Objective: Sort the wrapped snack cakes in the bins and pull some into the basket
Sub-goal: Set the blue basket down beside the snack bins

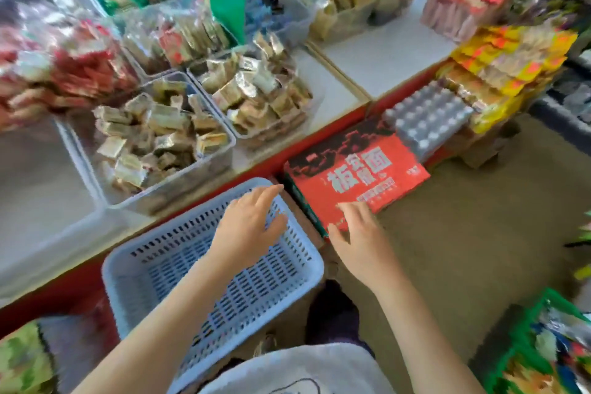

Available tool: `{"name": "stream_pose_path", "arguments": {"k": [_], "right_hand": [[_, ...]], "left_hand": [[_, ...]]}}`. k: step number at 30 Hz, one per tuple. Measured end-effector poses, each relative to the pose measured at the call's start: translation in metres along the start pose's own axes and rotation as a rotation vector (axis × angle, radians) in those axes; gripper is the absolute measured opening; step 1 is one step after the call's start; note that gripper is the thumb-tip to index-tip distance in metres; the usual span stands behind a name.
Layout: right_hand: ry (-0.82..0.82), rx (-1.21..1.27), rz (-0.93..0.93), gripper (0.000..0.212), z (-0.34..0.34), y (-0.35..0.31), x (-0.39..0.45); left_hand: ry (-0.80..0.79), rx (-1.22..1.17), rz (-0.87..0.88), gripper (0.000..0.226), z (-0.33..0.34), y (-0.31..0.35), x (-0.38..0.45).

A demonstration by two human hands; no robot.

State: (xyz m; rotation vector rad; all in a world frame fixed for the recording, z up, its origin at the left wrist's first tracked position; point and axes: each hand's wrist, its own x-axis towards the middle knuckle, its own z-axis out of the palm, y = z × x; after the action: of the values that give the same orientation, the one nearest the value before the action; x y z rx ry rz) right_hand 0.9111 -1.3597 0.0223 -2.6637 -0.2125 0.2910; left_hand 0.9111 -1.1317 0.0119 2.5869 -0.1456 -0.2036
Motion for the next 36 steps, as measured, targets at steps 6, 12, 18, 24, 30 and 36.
{"name": "stream_pose_path", "arguments": {"k": [6,12,18,24,30,36], "right_hand": [[-0.174,0.022,-0.313,0.042,0.003,-0.001,0.168],[-0.261,0.013,-0.476,0.048,-0.014,0.009,0.316],[-0.254,0.149,-0.474,0.062,-0.004,-0.011,0.405],[-0.288,0.155,-0.449,0.057,0.034,-0.033,0.438],[-0.219,0.107,-0.449,0.055,0.047,-0.031,0.438],[0.104,0.161,-0.574,0.037,0.047,-0.058,0.401]], "left_hand": [[0.138,0.058,-0.330,0.057,-0.004,-0.032,0.090],[0.312,0.053,-0.532,0.069,0.010,-0.049,0.191],[0.332,0.018,-0.706,0.084,0.032,-0.075,0.246],[0.343,0.088,-0.723,0.081,0.044,-0.089,0.248],[0.333,-0.005,-0.720,0.068,0.033,-0.088,0.250],[0.571,0.059,-0.759,0.068,-0.001,-0.096,0.198]]}}
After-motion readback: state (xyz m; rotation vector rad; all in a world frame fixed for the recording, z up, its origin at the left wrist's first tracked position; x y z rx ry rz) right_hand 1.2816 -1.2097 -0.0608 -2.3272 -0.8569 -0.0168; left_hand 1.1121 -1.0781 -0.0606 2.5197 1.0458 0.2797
